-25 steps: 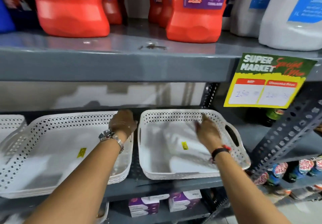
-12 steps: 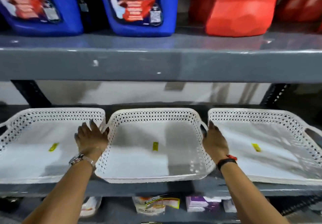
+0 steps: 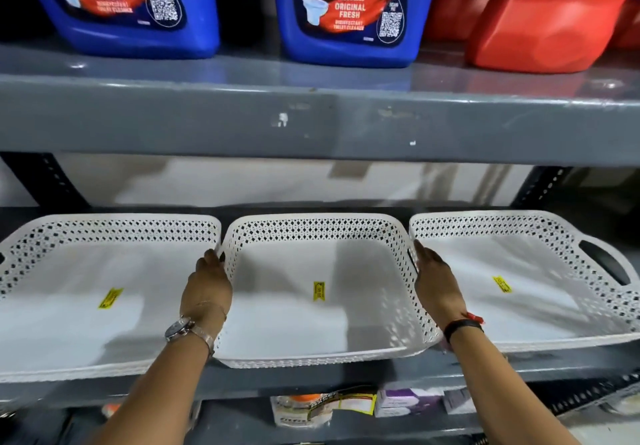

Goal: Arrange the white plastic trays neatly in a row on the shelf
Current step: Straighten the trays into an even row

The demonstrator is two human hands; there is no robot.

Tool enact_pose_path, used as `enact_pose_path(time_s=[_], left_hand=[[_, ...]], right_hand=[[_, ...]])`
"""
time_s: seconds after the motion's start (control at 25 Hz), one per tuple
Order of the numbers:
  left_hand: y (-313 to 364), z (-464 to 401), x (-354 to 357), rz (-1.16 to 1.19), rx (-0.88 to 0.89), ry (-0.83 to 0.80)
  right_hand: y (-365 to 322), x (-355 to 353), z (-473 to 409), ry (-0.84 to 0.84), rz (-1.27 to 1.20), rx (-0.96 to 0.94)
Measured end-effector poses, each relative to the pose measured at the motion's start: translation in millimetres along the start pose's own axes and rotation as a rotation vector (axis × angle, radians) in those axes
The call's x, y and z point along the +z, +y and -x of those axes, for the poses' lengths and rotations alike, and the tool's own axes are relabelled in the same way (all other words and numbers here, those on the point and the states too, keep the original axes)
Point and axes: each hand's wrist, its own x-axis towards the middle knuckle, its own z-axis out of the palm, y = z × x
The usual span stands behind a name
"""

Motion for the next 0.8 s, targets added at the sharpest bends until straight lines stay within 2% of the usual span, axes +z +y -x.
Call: enact_pose_path(time_s=[0.16, 0.44, 0.8], left_hand=[[2.9, -13.0, 5.0, -0.133, 0.070, -0.011], [12.6, -38.0, 11.6, -0.058, 0.142, 0.059], [0.7, -15.8, 9.2, -0.023, 0.095, 0.001]], right_hand=[[-1.2, 2.0, -14.5, 0.053, -0.006, 0.004], [-8.3, 2.4, -42.8, 0.065, 0.009, -0.005], [-1.6, -1.6, -9.9, 0.061, -0.048, 0.047]])
